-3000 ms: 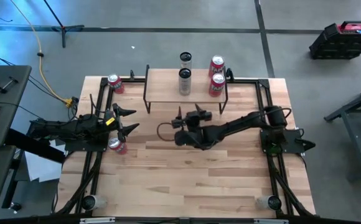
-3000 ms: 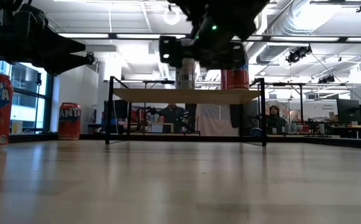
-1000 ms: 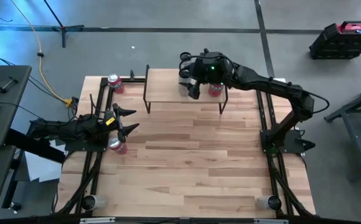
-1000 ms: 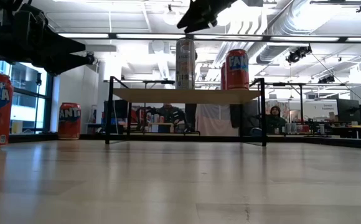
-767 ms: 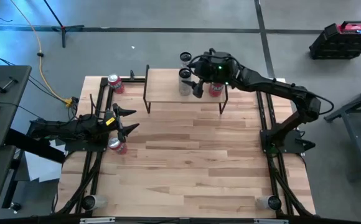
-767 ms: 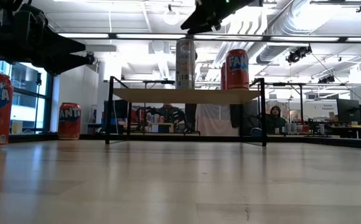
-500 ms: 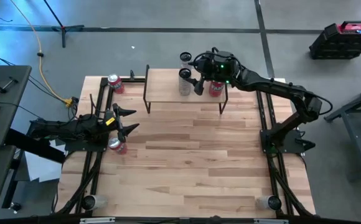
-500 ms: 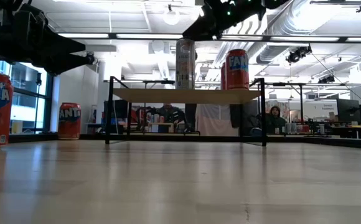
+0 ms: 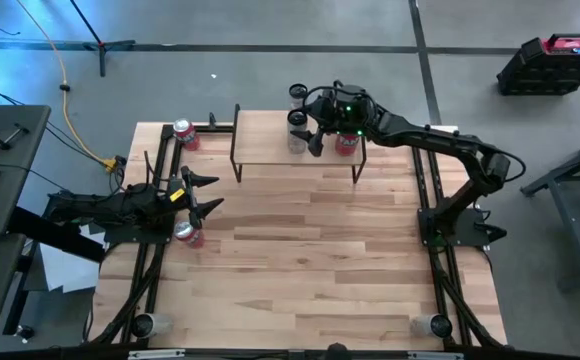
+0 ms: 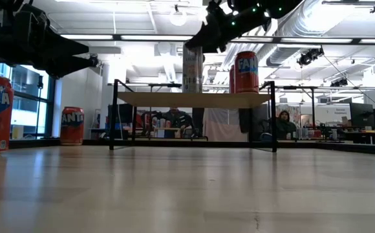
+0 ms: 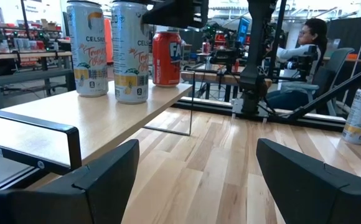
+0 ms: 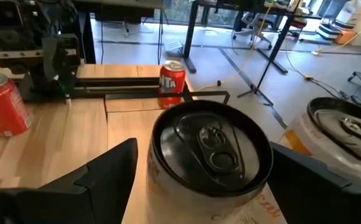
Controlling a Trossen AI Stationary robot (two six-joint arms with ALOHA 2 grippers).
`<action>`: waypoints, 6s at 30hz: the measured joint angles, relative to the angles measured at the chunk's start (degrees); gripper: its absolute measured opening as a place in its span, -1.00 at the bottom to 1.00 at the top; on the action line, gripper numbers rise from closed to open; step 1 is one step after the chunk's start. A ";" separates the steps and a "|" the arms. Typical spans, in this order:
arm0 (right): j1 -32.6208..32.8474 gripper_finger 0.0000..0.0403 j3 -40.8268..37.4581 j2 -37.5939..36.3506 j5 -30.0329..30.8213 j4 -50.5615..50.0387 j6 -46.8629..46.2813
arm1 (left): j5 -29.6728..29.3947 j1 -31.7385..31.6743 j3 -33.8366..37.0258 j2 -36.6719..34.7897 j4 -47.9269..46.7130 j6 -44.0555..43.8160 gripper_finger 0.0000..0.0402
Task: Place canned beverage on shelf
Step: Adjust the bottom white soda can on the shelf
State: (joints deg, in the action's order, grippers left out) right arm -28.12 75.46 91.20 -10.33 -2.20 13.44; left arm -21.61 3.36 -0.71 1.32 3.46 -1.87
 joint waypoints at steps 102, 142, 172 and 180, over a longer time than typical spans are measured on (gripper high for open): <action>-3.39 0.28 -7.08 -10.47 -2.23 -6.40 -2.96 | 0.00 0.01 -0.01 0.01 0.00 0.00 0.56; -3.41 0.31 -6.99 -10.75 -1.98 -9.44 -2.91 | 0.00 0.00 -0.02 0.01 0.00 0.00 0.56; -3.39 0.31 -6.97 -12.00 -3.00 -11.30 -2.45 | 0.00 0.00 -0.02 0.00 0.00 0.00 0.56; -3.41 0.33 -6.97 -12.00 -0.62 -11.07 -2.91 | 0.00 0.02 -0.02 0.02 -0.02 0.00 0.56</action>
State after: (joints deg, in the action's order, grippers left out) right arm -31.53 68.49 79.20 -10.95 -13.27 10.52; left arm -21.61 3.38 -0.73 1.34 3.45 -1.87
